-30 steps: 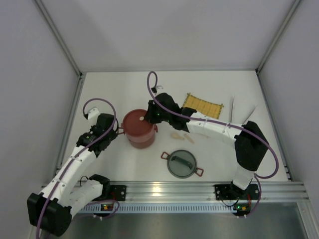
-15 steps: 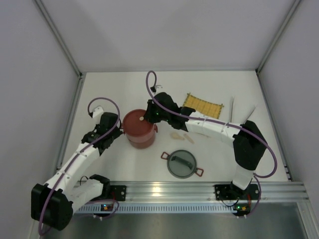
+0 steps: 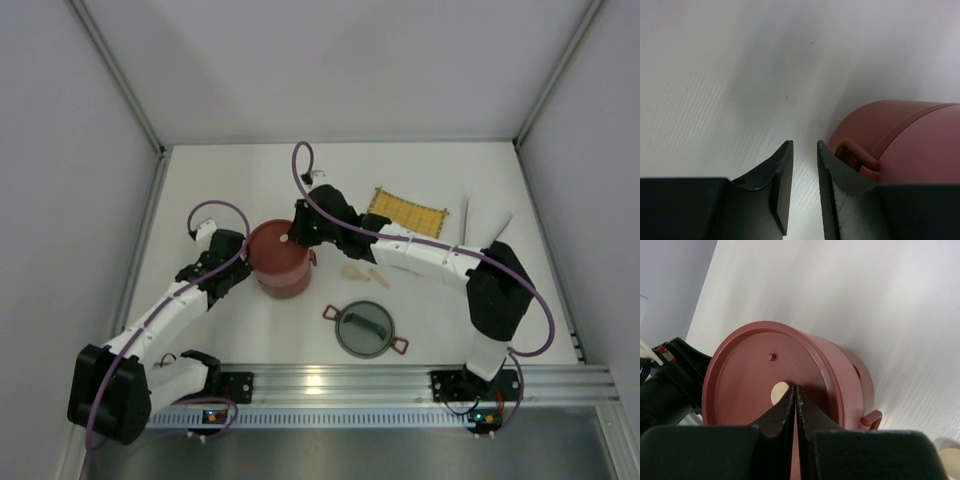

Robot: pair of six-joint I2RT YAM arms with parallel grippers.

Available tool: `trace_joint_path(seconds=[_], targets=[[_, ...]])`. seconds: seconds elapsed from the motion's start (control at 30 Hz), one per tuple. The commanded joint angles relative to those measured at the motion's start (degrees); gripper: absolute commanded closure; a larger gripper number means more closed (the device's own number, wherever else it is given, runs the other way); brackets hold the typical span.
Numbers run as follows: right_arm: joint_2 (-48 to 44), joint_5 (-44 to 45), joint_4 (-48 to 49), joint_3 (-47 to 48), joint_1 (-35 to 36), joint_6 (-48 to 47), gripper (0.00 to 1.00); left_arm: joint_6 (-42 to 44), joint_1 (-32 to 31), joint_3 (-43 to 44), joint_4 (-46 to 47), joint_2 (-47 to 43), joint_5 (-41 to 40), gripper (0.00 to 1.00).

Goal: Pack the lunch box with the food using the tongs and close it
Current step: Close the fastener on the packing box.

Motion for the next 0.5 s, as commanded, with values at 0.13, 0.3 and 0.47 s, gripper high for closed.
trace_joint_path(seconds=[0.13,0.3,0.47], targets=[[4.48,3.24,-10.63,-1.08,0.22,-1.69,0.98,0.03,-0.14,-1.58,8.25,-0.05,4.05,0.69],[4.66,3.33,-10.63,-1.08,0.14,-1.77,0.98,0.56,-0.14,-1.58,8.44,-0.49,4.93,0.66],[4.83,3.51,-10.55,-1.34,0.22,-1.60,0.98,0.65,-0.14,-1.41,8.09,-0.32,4.41,0.66]])
